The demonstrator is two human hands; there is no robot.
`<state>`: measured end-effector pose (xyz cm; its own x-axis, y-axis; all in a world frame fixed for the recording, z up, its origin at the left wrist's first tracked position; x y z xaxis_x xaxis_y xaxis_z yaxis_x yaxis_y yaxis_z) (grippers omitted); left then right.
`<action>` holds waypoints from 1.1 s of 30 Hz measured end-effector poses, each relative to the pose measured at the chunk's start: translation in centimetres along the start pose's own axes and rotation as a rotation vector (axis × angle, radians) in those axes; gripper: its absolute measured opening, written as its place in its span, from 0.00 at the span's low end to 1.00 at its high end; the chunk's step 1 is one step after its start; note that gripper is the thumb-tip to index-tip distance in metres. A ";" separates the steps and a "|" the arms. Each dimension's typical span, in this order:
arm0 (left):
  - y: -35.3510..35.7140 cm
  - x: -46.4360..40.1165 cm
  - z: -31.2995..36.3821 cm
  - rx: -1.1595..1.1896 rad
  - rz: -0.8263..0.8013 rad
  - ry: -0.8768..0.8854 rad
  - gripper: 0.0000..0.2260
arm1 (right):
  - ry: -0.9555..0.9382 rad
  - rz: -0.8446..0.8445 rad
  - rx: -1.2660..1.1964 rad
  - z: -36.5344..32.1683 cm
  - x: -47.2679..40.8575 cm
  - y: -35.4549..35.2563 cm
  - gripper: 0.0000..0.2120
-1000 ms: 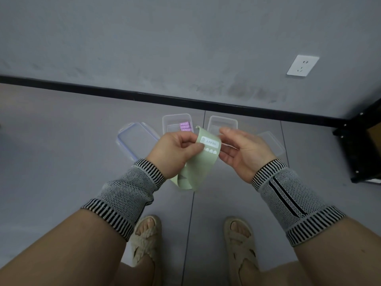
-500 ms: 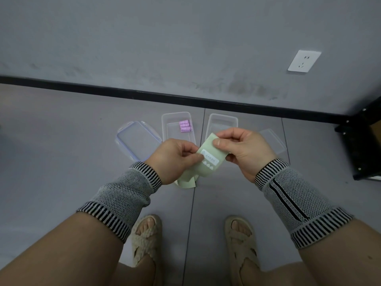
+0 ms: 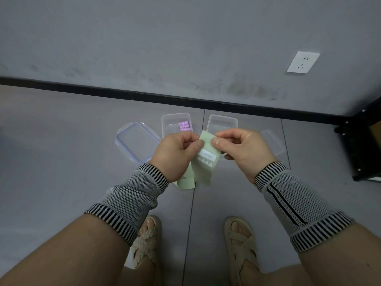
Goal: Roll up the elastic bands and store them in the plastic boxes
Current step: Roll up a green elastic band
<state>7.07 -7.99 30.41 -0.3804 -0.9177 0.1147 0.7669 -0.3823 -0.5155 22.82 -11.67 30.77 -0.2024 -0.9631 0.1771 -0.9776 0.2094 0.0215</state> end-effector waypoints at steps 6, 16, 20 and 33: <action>0.0 -0.5 -0.4 -0.071 0.059 -0.028 0.06 | 0.061 0.035 -0.116 0.1 0.0 0.3 0.06; 1.3 0.3 0.6 -0.097 0.042 0.098 0.14 | 0.143 0.043 -0.350 0.0 0.3 1.5 0.09; 0.5 -0.3 0.4 -0.040 0.155 0.025 0.10 | 0.159 0.024 -0.349 -0.4 0.5 1.7 0.12; -0.5 -0.5 -0.4 0.117 0.033 -0.120 0.04 | -0.120 0.037 0.022 -0.4 0.2 0.6 0.10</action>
<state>6.72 -7.26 30.29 -0.2948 -0.9336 0.2038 0.8355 -0.3553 -0.4192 22.25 -11.68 31.25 -0.2422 -0.9684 0.0587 -0.9702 0.2424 -0.0052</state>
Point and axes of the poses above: each hand's wrist, its own x-axis away from the middle knuckle, its own y-axis out of the palm, z = x × y, the point moved 3 cm from there along -x, towards the middle knuckle, and after that the axes turned 12 degrees about -x, right-handed, at the moved point
